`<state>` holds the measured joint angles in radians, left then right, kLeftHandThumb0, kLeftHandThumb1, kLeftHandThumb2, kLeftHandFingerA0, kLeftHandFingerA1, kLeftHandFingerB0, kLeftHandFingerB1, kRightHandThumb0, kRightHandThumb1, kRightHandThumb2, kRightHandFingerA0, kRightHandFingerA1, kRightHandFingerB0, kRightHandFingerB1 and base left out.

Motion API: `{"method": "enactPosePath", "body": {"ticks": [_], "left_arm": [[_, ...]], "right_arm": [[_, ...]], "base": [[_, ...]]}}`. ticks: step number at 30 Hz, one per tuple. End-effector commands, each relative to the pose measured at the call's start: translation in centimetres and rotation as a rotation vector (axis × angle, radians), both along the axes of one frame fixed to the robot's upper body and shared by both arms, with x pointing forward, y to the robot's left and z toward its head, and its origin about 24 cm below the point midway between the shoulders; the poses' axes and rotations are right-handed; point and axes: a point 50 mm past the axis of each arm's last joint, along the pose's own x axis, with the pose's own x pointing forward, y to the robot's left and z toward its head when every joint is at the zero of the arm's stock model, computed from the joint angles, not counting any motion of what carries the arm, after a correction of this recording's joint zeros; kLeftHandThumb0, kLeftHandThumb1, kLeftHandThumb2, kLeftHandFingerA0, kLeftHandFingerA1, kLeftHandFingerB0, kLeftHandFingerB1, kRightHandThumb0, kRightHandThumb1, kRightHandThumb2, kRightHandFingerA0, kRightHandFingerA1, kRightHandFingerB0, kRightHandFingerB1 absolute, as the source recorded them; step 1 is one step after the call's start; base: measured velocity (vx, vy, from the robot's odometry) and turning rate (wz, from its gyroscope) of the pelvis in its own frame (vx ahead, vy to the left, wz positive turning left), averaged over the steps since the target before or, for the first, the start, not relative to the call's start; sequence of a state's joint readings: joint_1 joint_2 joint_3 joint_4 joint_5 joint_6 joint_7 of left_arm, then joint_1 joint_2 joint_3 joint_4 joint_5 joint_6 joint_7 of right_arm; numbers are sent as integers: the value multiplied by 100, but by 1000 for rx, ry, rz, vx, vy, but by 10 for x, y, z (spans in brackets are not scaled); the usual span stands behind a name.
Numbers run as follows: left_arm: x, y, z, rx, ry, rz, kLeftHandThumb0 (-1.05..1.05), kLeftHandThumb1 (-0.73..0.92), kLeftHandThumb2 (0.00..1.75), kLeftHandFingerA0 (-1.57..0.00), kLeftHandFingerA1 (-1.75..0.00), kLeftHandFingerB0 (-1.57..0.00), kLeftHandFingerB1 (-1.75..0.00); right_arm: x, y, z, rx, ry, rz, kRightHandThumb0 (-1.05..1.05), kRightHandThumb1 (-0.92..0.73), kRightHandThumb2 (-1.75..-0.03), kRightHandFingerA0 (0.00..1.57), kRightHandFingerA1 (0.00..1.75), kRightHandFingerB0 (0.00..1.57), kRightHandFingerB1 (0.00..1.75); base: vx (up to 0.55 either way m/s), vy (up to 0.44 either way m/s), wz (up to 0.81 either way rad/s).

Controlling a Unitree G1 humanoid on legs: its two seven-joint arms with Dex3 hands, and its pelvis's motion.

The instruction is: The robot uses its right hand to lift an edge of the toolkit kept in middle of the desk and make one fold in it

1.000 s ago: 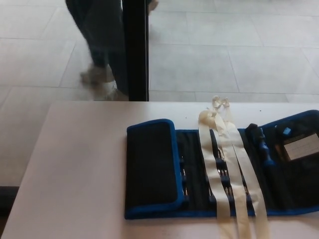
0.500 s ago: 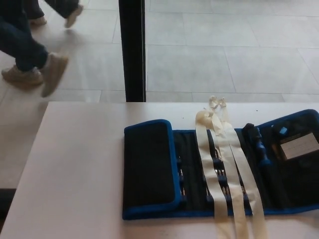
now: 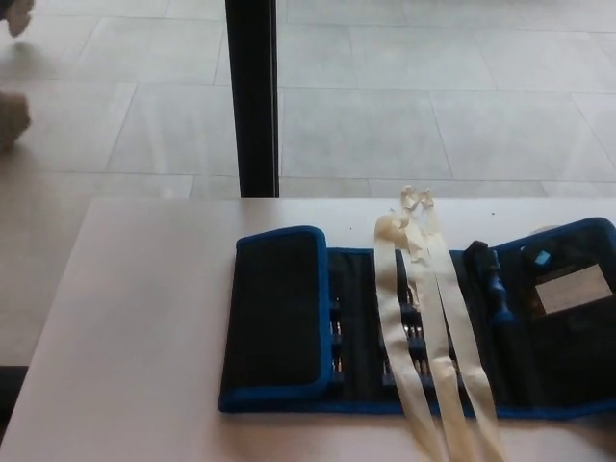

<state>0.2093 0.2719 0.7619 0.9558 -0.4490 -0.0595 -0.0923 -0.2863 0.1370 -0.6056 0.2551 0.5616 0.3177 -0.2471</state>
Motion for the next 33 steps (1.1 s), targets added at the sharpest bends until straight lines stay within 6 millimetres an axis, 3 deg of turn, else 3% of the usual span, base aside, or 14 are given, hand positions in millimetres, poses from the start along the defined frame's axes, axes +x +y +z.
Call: {"method": "enactPosePath", "body": {"ticks": [1,2,5,6,7,8,12,13,19,22,23,28,30,33], "left_arm": [[0,8,6,36,6,23,-95,86,94,-43,-55,-29,-44],[1,8,7,36,9,22,-93,92,89,-45,-54,-31,-44],[0,8,7,36,16,21,-92,92,90,-45,-56,-28,-43],[0,8,7,39,11,22,-91,90,126,-44,-63,-29,-53],[0,7,8,42,10,21,-92,92,88,-43,-57,-28,-45],[0,8,7,41,19,18,-95,92,86,-46,-56,-31,-43],[-3,8,7,38,9,21,-91,92,88,-45,-56,-28,-43],[-4,7,6,28,10,22,-94,92,88,-41,-53,-28,-42],[-5,7,4,28,17,20,-93,92,87,-45,-54,-30,-42],[-2,6,5,37,25,-5,-94,91,89,-43,-53,-29,-42],[-1,6,5,39,23,-6,-93,92,88,-43,-53,-29,-42],[2,8,9,45,8,9,-92,92,87,-44,-54,-31,-43],[4,9,11,58,15,1,-92,92,90,-43,-57,-27,-42],[6,11,13,65,18,-2,-92,92,90,-42,-54,-30,-43]], "right_arm": [[-9,17,-6,84,32,16,-73,-72,-104,27,59,13,49],[-8,18,-2,75,22,21,-72,-90,-67,34,55,20,39],[-6,21,16,24,-24,65,-71,-89,-67,36,52,19,37],[-5,22,20,0,-26,74,-71,-88,-66,39,50,22,37],[-4,22,26,-27,-48,93,-70,-88,-66,38,50,21,38],[-2,22,38,-67,-98,135,-71,-71,-101,31,57,12,46],[-2,25,52,-111,-137,156,-69,-69,-96,32,56,17,47],[-1,25,66,-201,-198,203,-69,-70,-97,32,55,18,47],[-5,40,83,-342,-302,332,-72,-68,-97,31,57,19,49],[-6,44,85,-386,-318,385,-72,-69,-98,32,59,19,50],[-8,46,85,-401,-311,402,-71,-83,-66,39,55,23,42],[-14,51,60,-511,-161,558,-71,-84,-67,41,57,27,44],[-19,42,39,-613,-25,676,-68,-87,-67,36,54,23,43],[-21,30,21,-660,103,701,-64,-88,-66,37,56,26,44]], "base": [[0,0,0],[0,0,0],[0,0,0],[0,0,0],[0,0,0],[0,0,0],[0,0,0],[0,0,0],[0,0,0],[0,0,0],[0,0,0],[0,0,0],[0,0,0],[0,0,0]]}}
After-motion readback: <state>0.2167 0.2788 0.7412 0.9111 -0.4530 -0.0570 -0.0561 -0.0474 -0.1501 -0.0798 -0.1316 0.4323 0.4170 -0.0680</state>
